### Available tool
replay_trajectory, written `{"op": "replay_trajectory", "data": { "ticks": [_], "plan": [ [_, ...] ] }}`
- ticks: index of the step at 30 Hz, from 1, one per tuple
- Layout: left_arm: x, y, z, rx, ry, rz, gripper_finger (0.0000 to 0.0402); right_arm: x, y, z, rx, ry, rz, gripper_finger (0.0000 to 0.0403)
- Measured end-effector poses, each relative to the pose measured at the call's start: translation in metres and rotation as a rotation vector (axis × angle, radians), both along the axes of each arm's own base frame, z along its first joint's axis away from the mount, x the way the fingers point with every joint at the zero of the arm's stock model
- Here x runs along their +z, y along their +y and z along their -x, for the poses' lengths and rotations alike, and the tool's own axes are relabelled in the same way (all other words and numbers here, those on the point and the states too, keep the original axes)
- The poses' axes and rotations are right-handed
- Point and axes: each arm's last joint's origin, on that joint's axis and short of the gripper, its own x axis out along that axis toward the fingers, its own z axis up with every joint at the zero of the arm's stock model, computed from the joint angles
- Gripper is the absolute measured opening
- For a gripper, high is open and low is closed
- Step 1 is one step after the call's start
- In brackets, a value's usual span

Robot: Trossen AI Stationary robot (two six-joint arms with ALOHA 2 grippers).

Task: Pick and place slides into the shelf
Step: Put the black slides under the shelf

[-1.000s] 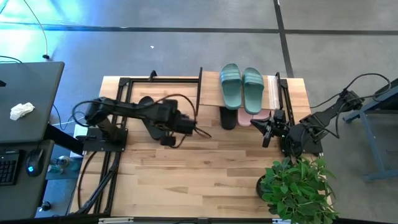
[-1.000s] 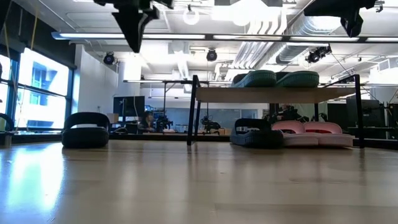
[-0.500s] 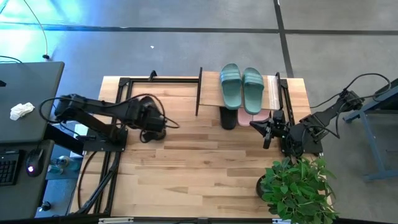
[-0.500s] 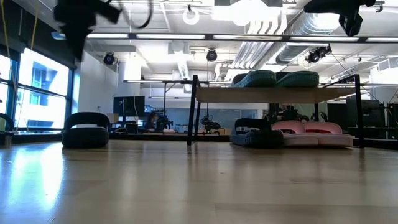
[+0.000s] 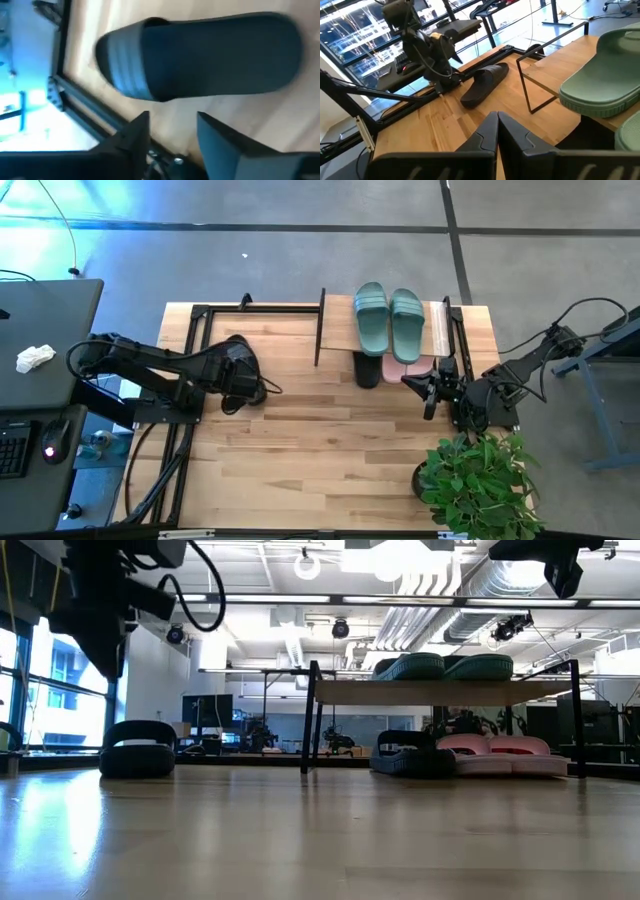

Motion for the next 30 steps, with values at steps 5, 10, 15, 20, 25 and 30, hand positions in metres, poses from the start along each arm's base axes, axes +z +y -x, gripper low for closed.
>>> {"op": "replay_trajectory", "data": {
  "ticks": [5, 10, 15, 20, 25, 30],
  "plan": [
    [-0.010, 0.008, 0.006, 0.024, 0.046, -0.045, 0.0220, 0.000, 0.000, 0.000, 0.003, 0.006, 0.015, 0.0000],
    [-0.030, 0.015, 0.011, 0.011, 0.082, -0.054, 0.0261, 0.000, 0.000, 0.000, 0.008, 0.016, 0.041, 0.0000],
    [-0.042, 0.017, 0.010, 0.001, 0.058, -0.055, 0.0265, -0.001, 0.000, 0.000, -0.001, 0.024, 0.064, 0.0000],
    [-0.044, 0.018, 0.008, -0.004, 0.034, -0.101, 0.0254, -0.001, -0.001, 0.001, -0.029, 0.029, 0.077, 0.0000],
    [-0.046, 0.014, 0.006, 0.092, -0.039, 0.055, 0.0242, -0.001, -0.001, 0.001, -0.025, 0.025, 0.063, 0.0000],
    [-0.031, 0.007, -0.002, 0.187, -0.267, 0.232, 0.0221, -0.001, -0.001, 0.001, -0.015, 0.024, 0.048, 0.0000]
  ]
}}
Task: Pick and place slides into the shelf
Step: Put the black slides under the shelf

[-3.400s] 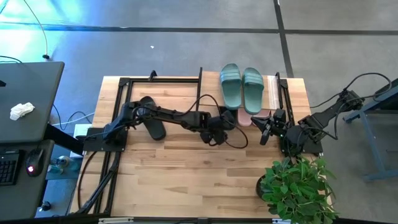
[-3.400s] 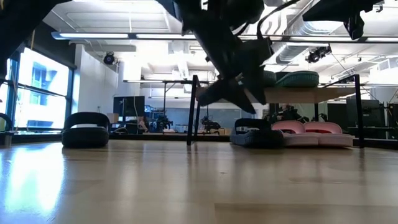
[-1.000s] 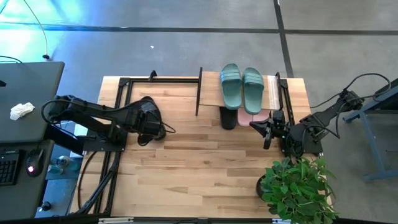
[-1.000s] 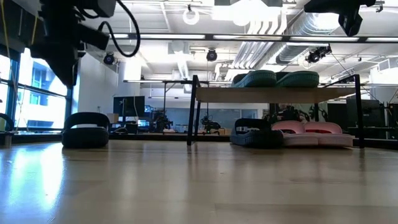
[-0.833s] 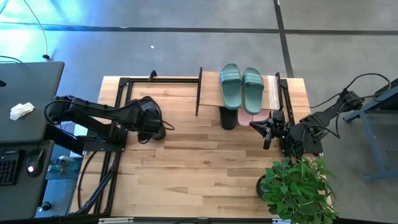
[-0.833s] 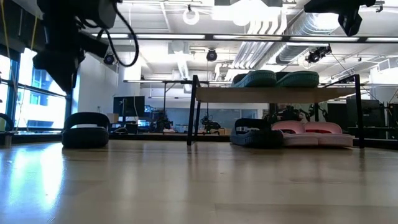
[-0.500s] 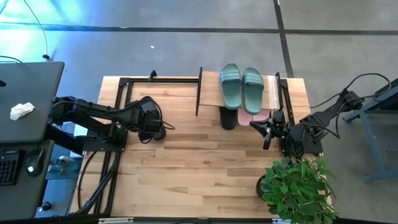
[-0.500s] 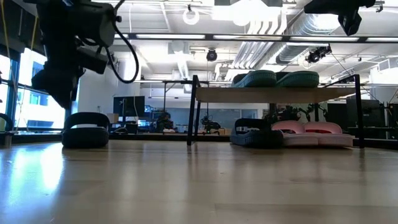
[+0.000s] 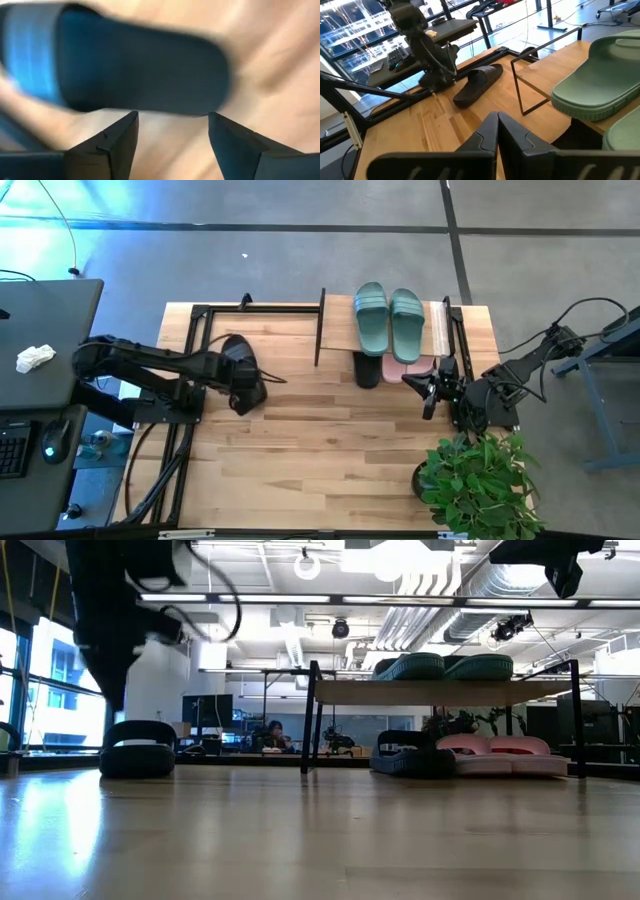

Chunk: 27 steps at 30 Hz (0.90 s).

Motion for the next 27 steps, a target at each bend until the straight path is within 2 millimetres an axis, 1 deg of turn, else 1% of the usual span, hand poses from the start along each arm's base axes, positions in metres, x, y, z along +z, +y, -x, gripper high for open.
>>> {"op": "replay_trajectory", "data": {
  "ticks": [3, 5, 8, 11, 13, 16, 18, 21, 24, 27],
  "plan": [
    [0.017, -0.005, 0.000, 0.012, -0.185, 0.067, 0.0205, 0.000, 0.000, 0.000, 0.001, 0.002, 0.001, 0.0000],
    [0.027, -0.007, 0.004, 0.026, -0.290, 0.151, 0.0194, -0.001, 0.000, 0.000, 0.002, 0.007, 0.004, 0.0000],
    [0.033, -0.010, 0.015, 0.109, -0.364, 0.244, 0.0180, -0.001, 0.000, 0.000, 0.010, 0.012, 0.003, 0.0000],
    [0.031, -0.011, 0.025, 0.223, -0.420, 0.275, 0.0168, -0.001, 0.001, 0.000, 0.026, 0.015, -0.001, 0.0000],
    [0.026, -0.010, 0.031, 0.265, -0.411, 0.225, 0.0162, -0.001, 0.001, 0.000, 0.028, 0.018, 0.005, 0.0000],
    [0.021, -0.006, 0.038, 0.266, -0.385, 0.058, 0.0153, -0.002, 0.000, 0.000, 0.033, 0.031, 0.030, 0.0000],
    [0.019, -0.003, 0.039, 0.196, -0.349, -0.062, 0.0149, -0.002, 0.000, 0.000, 0.034, 0.035, 0.041, 0.0000],
    [0.016, 0.000, 0.037, 0.092, -0.276, -0.179, 0.0146, -0.002, 0.000, 0.000, 0.034, 0.038, 0.051, 0.0000],
    [0.011, 0.002, 0.035, 0.003, -0.167, -0.259, 0.0145, -0.002, 0.000, 0.000, 0.034, 0.038, 0.052, 0.0000],
    [0.003, 0.003, 0.032, -0.078, -0.036, -0.303, 0.0145, -0.002, 0.000, 0.000, 0.034, 0.038, 0.052, 0.0000]
  ]
}}
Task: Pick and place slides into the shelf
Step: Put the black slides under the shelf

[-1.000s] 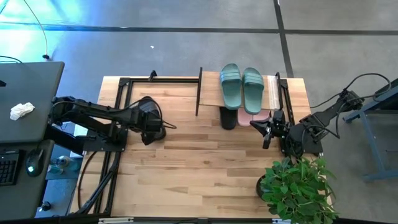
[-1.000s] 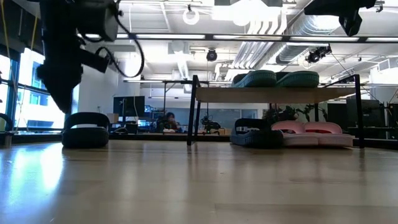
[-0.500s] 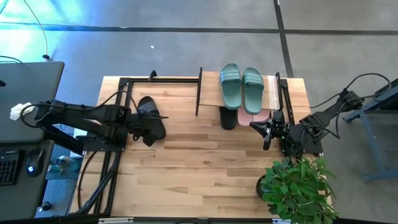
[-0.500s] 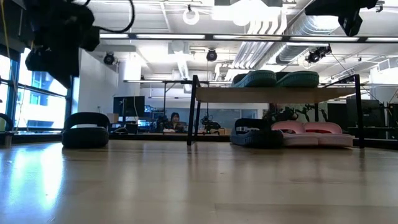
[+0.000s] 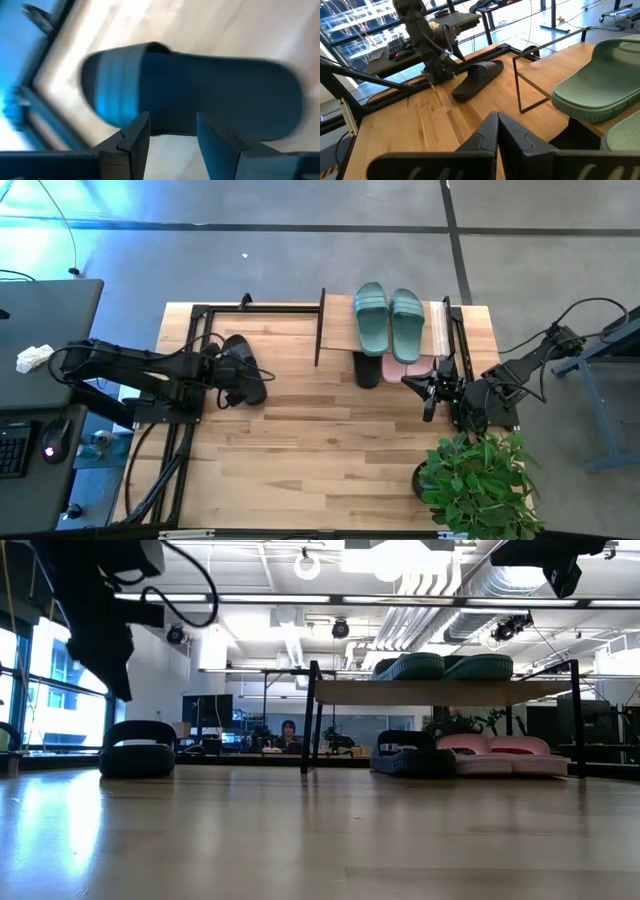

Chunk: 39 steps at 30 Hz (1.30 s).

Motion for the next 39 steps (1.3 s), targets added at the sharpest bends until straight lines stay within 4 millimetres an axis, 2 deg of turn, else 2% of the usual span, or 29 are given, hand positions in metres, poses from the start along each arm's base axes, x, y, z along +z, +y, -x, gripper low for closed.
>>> {"op": "replay_trajectory", "data": {
  "ticks": [11, 20, 27, 31, 36, 39],
  "plan": [
    [-0.033, 0.006, -0.021, -0.052, 0.323, -0.141, 0.0145, 0.000, 0.000, 0.000, -0.005, -0.006, -0.017, 0.0000],
    [-0.055, 0.010, -0.033, -0.024, 0.440, -0.260, 0.0145, 0.000, 0.000, 0.000, -0.009, -0.016, -0.037, 0.0000],
    [-0.073, 0.021, -0.038, 0.018, 0.519, -0.247, 0.0142, 0.001, 0.000, 0.000, -0.013, -0.025, -0.054, 0.0000],
    [-0.078, 0.029, -0.039, 0.061, 0.525, -0.233, 0.0111, 0.001, 0.000, 0.000, -0.016, -0.032, -0.067, 0.0000],
    [-0.078, 0.032, -0.039, 0.074, 0.515, -0.237, 0.0019, 0.001, 0.000, 0.000, -0.018, -0.036, -0.080, 0.0000],
    [-0.077, 0.032, -0.039, 0.074, 0.516, -0.236, 0.0016, 0.001, 0.000, 0.000, -0.026, -0.038, -0.078, 0.0000]
  ]
}}
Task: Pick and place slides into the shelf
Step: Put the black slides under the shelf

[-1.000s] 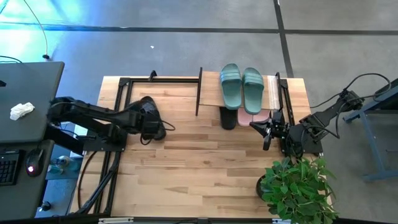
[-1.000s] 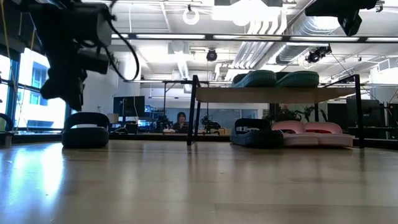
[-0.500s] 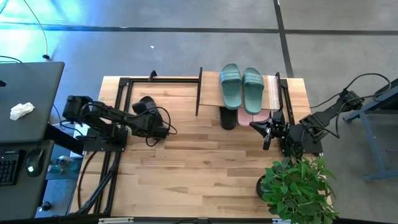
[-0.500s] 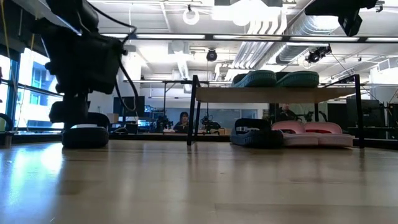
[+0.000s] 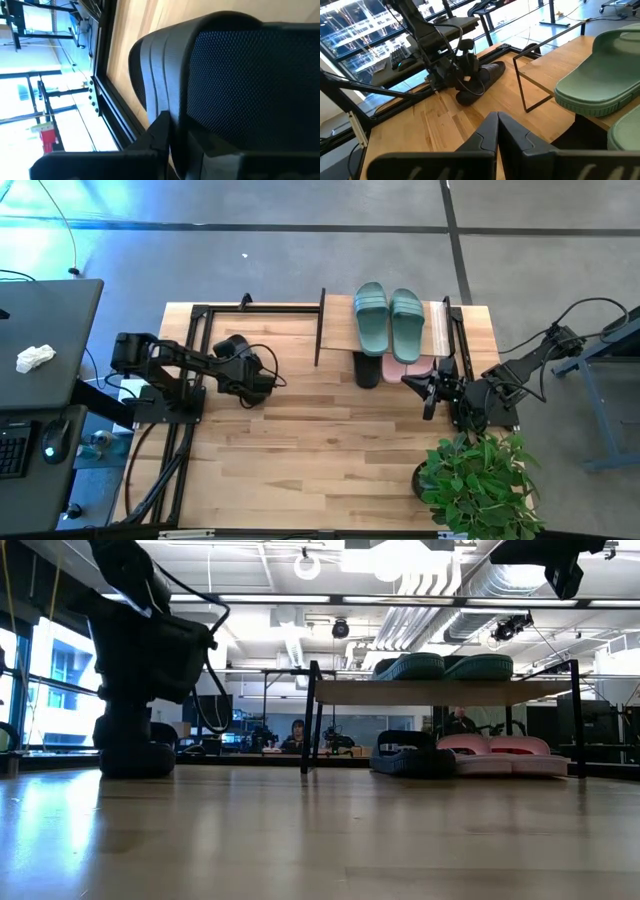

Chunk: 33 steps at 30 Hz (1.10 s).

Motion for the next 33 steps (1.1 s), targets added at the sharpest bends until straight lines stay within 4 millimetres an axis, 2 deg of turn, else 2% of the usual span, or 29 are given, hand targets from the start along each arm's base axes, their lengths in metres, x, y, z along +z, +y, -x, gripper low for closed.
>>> {"op": "replay_trajectory", "data": {
  "ticks": [5, 9, 17, 23, 26, 30, 33],
  "plan": [
    [0.010, -0.003, -0.008, -0.032, 0.013, 0.046, 0.0006, 0.000, -0.001, 0.000, -0.020, -0.005, 0.005, 0.0000],
    [0.031, -0.010, -0.023, -0.123, -0.036, 0.063, 0.0005, 0.000, -0.001, 0.000, -0.034, -0.008, 0.010, 0.0000],
    [0.100, -0.037, -0.048, -0.369, -0.106, 0.101, 0.0004, 0.000, -0.001, 0.000, -0.034, -0.008, 0.010, 0.0000],
    [0.153, -0.071, -0.063, -0.666, -0.130, 0.272, 0.0003, 0.000, 0.000, 0.000, -0.005, -0.003, 0.001, 0.0000],
    [0.172, -0.090, -0.068, -0.795, -0.197, 0.369, 0.0002, 0.000, 0.000, 0.000, 0.015, 0.001, -0.005, 0.0000],
    [0.184, -0.113, -0.075, -0.836, -0.311, 0.359, 0.0002, 0.000, 0.001, 0.000, 0.029, 0.003, -0.010, 0.0000],
    [0.175, -0.125, -0.086, -0.805, -0.338, 0.273, 0.0001, 0.000, 0.001, 0.000, 0.029, 0.001, -0.011, 0.0000]
  ]
}}
